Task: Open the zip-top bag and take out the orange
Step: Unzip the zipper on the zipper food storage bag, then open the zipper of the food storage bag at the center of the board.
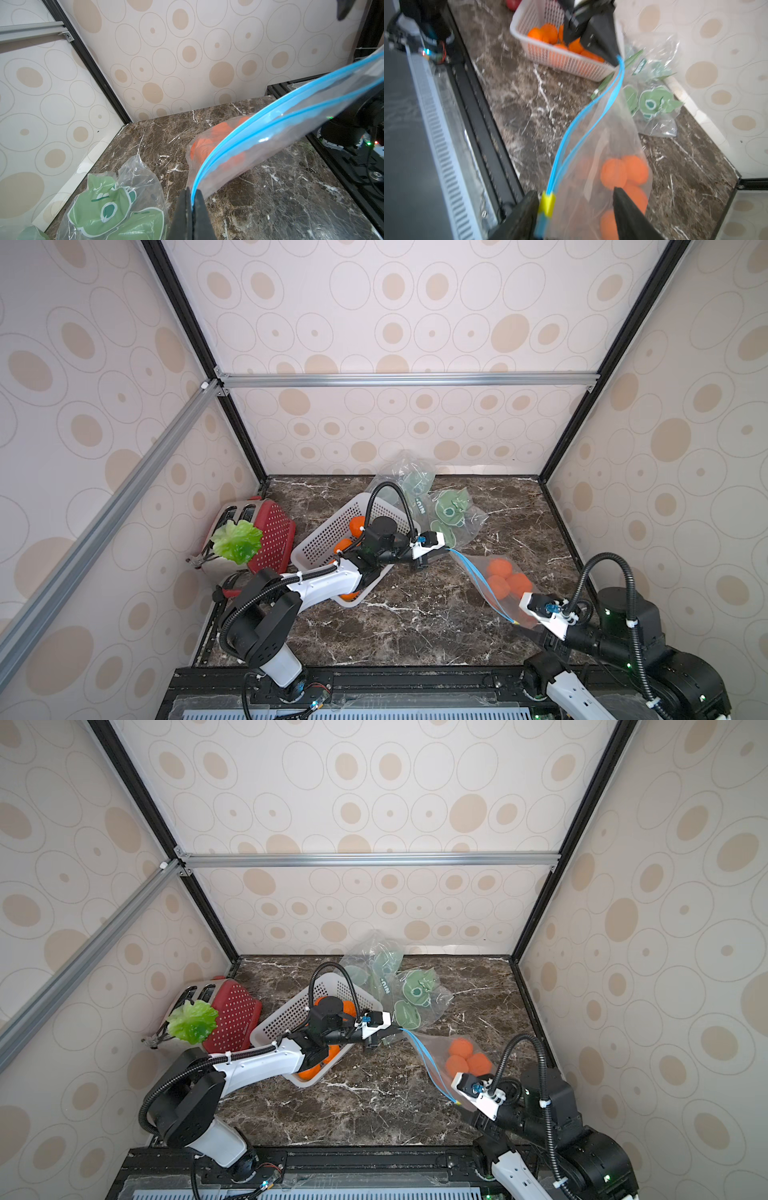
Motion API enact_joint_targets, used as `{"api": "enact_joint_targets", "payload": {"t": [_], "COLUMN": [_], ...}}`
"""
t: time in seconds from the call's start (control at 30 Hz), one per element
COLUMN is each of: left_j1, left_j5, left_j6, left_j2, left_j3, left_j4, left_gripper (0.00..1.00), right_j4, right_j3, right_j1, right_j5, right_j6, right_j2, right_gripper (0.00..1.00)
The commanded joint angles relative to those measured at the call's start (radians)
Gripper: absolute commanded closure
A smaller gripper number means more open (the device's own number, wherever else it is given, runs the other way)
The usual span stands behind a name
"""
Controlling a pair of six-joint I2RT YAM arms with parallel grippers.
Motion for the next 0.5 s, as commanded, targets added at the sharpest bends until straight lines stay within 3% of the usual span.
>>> {"api": "enact_joint_targets", "payload": {"t": [0.0,0.1,0.47], "left_j1": [-0.001,-0.001,-0.002], "left_j5": [0.043,0.053,0.046], "left_j6": [0.005,-0.002,-0.003], "left_j2": [-0.003,0.002,0.004], "left_j3": [0.016,0.025,0.027], "left_j4": [-0.007,-0.009,-0.018], "left_gripper": [1.00,1.00,1.00], "right_j4": [0.249,0.320,0.249], "right_j3": [-0.030,-0.037,-0.036], "right_j1": [0.005,0.005,0.006], "right_j5": [-0.045,0.017,-0.030], "right_j6": [0.260,0.465,0.523], "right_j2": [0.027,0.116,0.341], "right_gripper": [0.44,0.52,0.58]}}
